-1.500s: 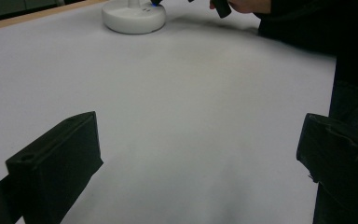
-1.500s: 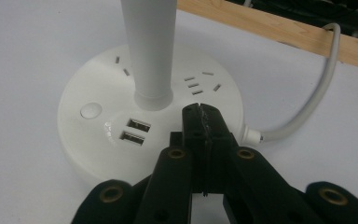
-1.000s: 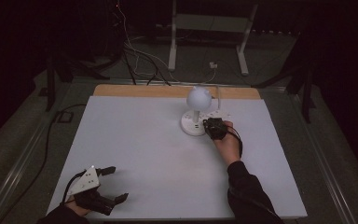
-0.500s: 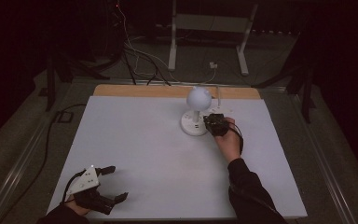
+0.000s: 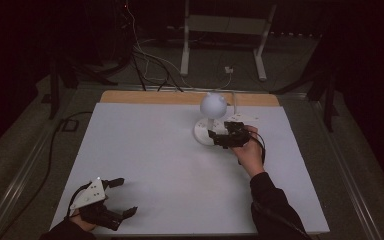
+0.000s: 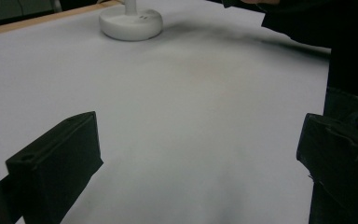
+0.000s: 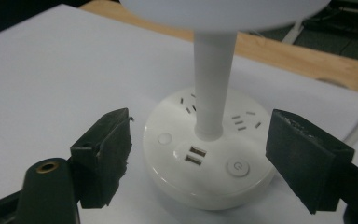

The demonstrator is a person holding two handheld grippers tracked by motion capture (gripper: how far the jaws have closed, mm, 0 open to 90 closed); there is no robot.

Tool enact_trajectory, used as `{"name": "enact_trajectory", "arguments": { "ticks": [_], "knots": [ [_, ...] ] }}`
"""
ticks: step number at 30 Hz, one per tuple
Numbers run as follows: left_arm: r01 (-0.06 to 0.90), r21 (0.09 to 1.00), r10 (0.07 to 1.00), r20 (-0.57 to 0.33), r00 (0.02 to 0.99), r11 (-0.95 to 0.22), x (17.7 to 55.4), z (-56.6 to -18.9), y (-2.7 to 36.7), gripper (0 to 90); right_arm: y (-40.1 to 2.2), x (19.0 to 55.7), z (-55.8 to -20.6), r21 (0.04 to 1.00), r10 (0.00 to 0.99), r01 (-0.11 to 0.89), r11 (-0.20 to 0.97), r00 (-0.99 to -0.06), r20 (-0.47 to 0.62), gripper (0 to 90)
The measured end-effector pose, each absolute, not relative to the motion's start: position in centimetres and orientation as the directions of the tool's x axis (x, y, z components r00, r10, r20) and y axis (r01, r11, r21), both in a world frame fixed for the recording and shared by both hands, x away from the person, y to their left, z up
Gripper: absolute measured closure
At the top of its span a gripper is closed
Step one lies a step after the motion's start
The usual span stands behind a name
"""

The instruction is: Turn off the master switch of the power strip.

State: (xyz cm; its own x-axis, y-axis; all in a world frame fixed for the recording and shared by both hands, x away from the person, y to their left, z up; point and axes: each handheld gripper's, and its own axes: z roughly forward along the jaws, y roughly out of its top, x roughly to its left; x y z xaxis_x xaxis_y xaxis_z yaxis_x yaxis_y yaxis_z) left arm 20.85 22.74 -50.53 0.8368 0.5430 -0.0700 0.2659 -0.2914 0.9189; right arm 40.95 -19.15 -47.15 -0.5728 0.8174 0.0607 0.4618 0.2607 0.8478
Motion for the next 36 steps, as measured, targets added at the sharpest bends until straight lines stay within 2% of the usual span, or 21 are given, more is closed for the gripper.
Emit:
{"name": "enact_trajectory", "arguments": {
  "ticks": [8, 23, 36],
  "knots": [
    [0.265, 0.917, 0.543, -0.066, 0.837, -0.297, 20.8, -50.5, 22.7, 0.3, -19.5, 39.7, -46.5, 0.871, 0.749, 0.424, 0.248, -0.654, 0.105, 2.5],
    [0.267, 0.918, 0.539, -0.072, 0.839, -0.292, 20.9, -50.5, 22.7, 0.2, -20.7, 36.7, -46.4, 0.873, 0.705, 0.388, 0.296, -0.705, 0.075, 2.1],
    [0.271, 0.915, 0.541, -0.072, 0.838, -0.299, 20.9, -50.6, 22.6, 0.3, -22.4, 33.7, -47.5, 0.857, 0.674, 0.405, 0.318, -0.732, 0.096, 2.1]
  ]
}}
